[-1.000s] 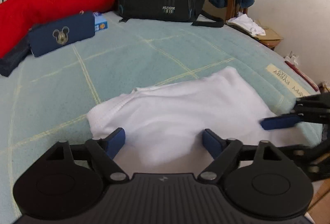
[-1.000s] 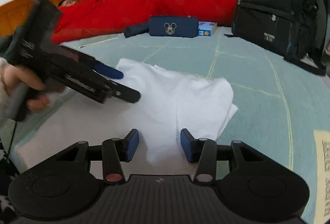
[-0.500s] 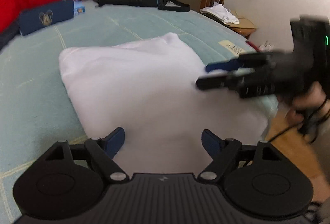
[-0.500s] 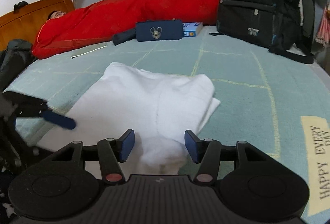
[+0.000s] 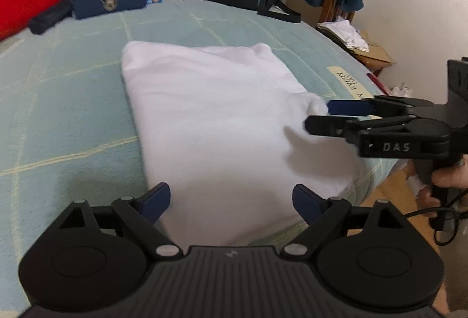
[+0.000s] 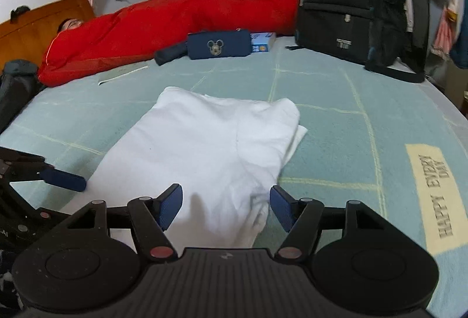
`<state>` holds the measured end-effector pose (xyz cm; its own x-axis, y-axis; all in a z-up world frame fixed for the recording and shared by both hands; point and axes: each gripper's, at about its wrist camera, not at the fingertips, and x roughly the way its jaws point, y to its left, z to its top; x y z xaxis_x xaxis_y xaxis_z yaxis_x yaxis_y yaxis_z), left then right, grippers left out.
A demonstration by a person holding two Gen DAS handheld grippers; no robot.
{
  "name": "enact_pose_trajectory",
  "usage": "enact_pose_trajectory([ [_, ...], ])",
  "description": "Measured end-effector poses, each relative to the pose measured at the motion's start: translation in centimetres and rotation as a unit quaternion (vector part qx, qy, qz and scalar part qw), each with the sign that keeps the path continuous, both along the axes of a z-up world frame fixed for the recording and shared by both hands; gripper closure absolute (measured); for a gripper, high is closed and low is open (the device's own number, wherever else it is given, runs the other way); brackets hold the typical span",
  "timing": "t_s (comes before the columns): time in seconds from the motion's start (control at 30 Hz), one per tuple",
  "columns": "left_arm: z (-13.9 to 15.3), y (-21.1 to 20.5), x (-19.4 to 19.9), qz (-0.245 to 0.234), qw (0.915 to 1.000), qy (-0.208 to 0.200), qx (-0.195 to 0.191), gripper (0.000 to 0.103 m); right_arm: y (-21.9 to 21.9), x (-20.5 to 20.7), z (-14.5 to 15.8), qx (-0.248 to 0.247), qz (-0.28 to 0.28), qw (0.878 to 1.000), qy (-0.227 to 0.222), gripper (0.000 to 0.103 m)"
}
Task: Fold clothes
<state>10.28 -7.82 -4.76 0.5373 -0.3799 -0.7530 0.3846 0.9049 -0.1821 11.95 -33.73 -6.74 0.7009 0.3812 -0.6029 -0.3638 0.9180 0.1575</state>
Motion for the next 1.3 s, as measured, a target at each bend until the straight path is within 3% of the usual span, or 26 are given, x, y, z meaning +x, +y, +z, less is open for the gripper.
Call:
enact_pose_trajectory([
  [0.17,0.4,0.8,-1.5,0.026,0.9994,-0.011,0.020,0.012,1.1,-1.6,1.0,0.036,0.038,0.999,-0.004,0.028],
  [0.23,0.4,1.2,-2.1,0.034,0.9991,-0.015,0.022,0.012,1.9,-1.6,0.3,0.041,0.056,0.997,0.017,0.028],
  [0.37,0.8,1.8,-3.5,0.043,0.9981,-0.030,0.032,0.012,1.6,-1.1,-2.0,0.021,0.008,0.997,0.071,0.029],
  [0.47,1.2,2.2,-4.2,0.046,0.9971,-0.042,0.043,0.012,2.0,-2.4,-0.7,0.022,0.004,0.998,0.053,0.028],
  [0.6,1.5,3.5,-4.8,0.061,0.9958,-0.051,0.045,0.012,5.3,-3.2,1.6,-0.019,0.030,0.999,0.006,0.024],
  [0.73,1.5,5.7,-5.1,0.100,0.9920,-0.056,0.053,0.011,9.4,-2.4,1.6,-0.063,0.065,0.996,-0.014,0.023],
  [0.83,1.4,6.9,-5.1,0.123,0.9894,-0.055,0.054,0.011,11.4,-1.5,0.6,-0.088,0.082,0.993,-0.015,0.023],
  [1.03,0.8,7.3,-4.7,0.118,0.9904,-0.049,0.051,0.011,12.4,-2.2,-2.1,-0.133,0.084,0.987,0.021,0.021],
  [1.17,0.3,7.5,-4.5,0.118,0.9907,-0.044,0.051,0.011,11.1,-3.3,-1.4,-0.130,0.075,0.988,0.028,0.020],
  [1.3,0.1,7.5,-4.5,0.119,0.9905,-0.044,0.053,0.011,11.5,-3.3,0.5,-0.116,0.076,0.990,-0.010,0.018],
])
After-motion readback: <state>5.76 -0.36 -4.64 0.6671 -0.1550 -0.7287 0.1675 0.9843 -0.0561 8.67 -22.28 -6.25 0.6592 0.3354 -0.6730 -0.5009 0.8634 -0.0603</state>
